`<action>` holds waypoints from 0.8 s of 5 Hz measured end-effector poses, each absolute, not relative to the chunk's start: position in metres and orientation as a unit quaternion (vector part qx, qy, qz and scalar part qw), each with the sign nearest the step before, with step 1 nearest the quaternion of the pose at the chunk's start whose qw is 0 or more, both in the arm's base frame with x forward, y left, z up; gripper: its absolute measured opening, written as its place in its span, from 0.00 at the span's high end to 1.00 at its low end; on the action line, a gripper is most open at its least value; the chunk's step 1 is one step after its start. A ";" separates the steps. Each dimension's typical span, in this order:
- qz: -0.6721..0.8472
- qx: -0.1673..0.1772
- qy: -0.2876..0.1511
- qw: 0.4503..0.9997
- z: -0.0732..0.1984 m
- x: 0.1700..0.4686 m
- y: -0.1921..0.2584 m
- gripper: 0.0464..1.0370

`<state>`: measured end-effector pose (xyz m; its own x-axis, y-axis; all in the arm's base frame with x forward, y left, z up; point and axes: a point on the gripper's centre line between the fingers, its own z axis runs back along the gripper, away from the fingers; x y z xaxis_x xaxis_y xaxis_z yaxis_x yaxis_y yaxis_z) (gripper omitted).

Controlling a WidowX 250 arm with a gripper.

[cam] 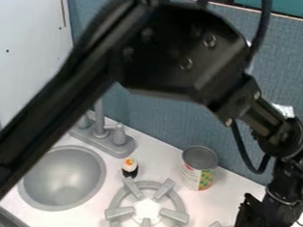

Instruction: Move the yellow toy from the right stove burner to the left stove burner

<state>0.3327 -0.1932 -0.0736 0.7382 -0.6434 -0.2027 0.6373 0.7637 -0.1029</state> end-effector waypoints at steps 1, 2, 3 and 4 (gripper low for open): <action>-0.332 -0.008 0.125 0.935 -0.077 0.332 -0.196 0.35; -0.330 -0.009 0.123 0.936 -0.079 0.331 -0.198 0.57; -0.324 -0.015 0.124 0.938 -0.070 0.321 -0.193 0.63; -0.316 -0.013 0.087 0.945 -0.026 0.319 -0.185 0.65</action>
<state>0.3194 -0.1854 -0.0264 0.7854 -0.5991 -0.1556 0.5945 0.8001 -0.0794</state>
